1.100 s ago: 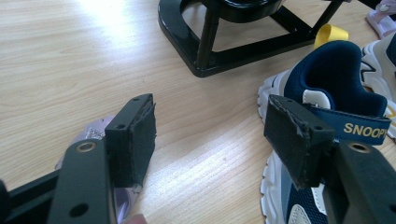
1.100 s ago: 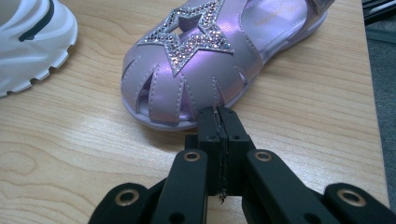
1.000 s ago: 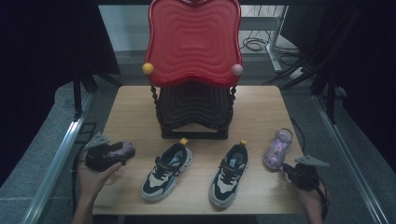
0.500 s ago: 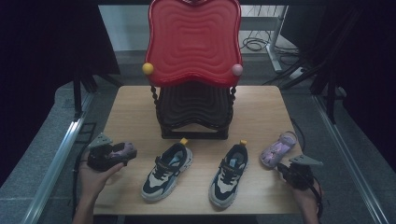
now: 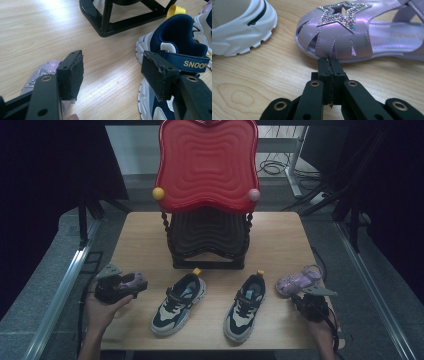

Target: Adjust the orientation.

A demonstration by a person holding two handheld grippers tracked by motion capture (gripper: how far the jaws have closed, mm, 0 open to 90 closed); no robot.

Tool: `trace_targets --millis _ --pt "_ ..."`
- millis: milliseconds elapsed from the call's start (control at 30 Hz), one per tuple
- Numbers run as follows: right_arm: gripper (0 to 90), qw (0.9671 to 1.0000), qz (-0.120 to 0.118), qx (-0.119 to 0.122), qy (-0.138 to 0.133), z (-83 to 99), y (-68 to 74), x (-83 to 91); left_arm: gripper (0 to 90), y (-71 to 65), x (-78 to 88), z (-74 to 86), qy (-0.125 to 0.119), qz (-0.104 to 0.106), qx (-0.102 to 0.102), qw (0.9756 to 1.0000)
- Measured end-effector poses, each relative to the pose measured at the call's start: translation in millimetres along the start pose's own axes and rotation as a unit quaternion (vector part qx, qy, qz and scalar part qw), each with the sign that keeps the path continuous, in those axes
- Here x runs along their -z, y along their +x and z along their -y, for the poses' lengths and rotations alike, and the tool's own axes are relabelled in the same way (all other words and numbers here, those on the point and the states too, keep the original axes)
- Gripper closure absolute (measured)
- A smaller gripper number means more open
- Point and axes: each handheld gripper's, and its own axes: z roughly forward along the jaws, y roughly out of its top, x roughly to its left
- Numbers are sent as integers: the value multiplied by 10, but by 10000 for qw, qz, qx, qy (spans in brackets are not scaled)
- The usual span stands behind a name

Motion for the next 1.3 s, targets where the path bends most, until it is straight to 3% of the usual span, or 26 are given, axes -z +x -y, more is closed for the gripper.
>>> trace_targets --millis 333,1000,1133,1300 --pt "900 10000 -8 66 -7 -104 105 -115 348 0 -17 3 28 11 -23 10000" --pt "900 9995 249 173 -4 -233 270 -264 348 -43 -102 12 216 76 -102 9997" --pt "900 9996 192 180 -109 -245 279 -190 347 -38 -96 12 216 67 -102 9997" --pt "900 9978 187 -6 -638 -323 161 99 347 -28 -86 12 208 60 -107 9997"
